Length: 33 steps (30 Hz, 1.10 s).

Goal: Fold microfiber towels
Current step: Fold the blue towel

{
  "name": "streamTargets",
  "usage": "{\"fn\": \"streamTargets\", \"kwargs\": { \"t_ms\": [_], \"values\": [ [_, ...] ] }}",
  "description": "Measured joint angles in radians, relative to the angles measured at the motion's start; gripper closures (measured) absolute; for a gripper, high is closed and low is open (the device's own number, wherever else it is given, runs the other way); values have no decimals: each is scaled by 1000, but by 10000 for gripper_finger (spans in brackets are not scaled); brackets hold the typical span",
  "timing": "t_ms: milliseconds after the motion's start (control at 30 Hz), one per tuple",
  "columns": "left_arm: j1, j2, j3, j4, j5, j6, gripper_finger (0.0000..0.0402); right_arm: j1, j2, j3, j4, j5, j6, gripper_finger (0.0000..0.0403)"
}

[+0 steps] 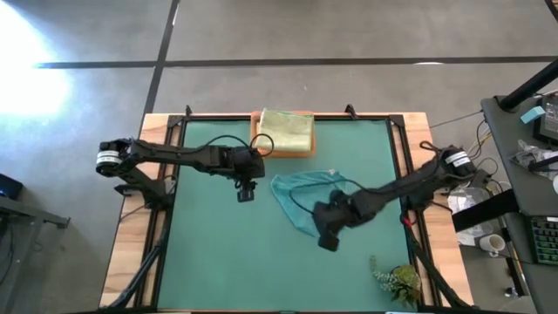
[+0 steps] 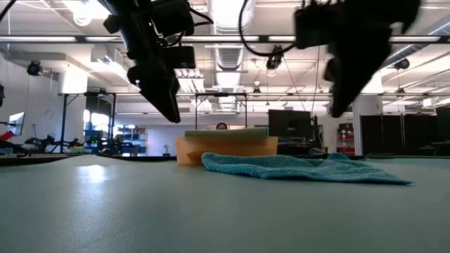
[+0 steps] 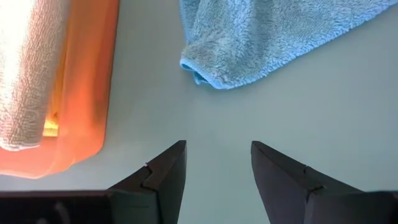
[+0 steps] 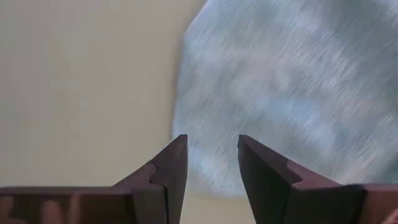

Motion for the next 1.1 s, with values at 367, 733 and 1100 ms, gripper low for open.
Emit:
{"fn": "streamTargets", "kwargs": {
  "t_ms": [367,733,1100],
  "values": [
    [-2,0,-1,116,0,-100,237,152,7,-126,101,11,55,271],
    [-18,0,-4,159,0,-134,237,164,79,-171,209,65,-7,271],
    [-21,0,-5,161,0,-134,237,164,192,-167,219,75,6,271]
  ]
}}
